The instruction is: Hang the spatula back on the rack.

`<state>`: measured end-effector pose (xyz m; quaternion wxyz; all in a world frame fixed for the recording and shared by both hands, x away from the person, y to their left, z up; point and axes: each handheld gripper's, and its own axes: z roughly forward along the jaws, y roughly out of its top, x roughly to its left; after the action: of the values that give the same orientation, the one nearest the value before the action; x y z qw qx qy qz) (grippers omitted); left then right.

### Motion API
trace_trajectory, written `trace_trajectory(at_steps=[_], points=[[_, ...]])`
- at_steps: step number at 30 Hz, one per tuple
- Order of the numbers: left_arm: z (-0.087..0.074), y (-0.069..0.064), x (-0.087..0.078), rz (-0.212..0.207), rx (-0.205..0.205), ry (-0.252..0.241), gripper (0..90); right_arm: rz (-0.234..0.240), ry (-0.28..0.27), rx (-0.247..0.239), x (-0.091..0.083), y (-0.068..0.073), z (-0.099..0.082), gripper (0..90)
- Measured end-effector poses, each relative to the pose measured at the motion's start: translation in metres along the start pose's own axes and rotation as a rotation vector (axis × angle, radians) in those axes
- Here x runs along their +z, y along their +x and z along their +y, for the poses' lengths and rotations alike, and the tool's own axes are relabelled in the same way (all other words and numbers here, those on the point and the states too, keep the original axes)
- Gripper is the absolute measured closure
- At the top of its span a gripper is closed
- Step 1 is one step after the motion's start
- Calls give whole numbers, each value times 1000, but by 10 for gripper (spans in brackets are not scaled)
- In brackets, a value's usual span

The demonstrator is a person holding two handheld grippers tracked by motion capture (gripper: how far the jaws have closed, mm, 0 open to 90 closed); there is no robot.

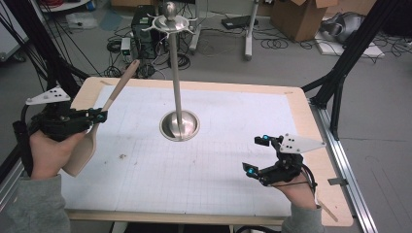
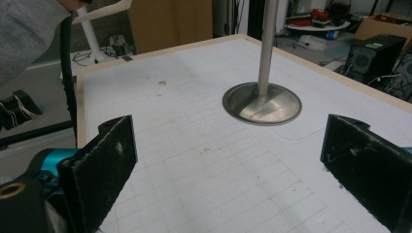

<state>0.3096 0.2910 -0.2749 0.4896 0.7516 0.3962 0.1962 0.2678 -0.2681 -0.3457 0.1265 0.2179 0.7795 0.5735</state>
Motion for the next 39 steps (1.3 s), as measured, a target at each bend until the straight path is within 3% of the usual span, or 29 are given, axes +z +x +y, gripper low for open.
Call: trace_trajectory(at_steps=[9,19,23,26,39], points=[[6,1,-8,-10,-22,-40,779,-2,-4,-1,0,-1,-1,53],[24,-4,-13,-13,-4,-61,780,-2,12,5,3,-1,-2,53],[33,-7,-15,-31,23,-63,780,-3,8,2,1,-1,-2,53],[40,-9,-16,-17,31,-65,779,-2,2,3,0,0,-2,53],[54,-12,-29,-28,34,-112,780,-7,2,1,-2,1,-2,53]])
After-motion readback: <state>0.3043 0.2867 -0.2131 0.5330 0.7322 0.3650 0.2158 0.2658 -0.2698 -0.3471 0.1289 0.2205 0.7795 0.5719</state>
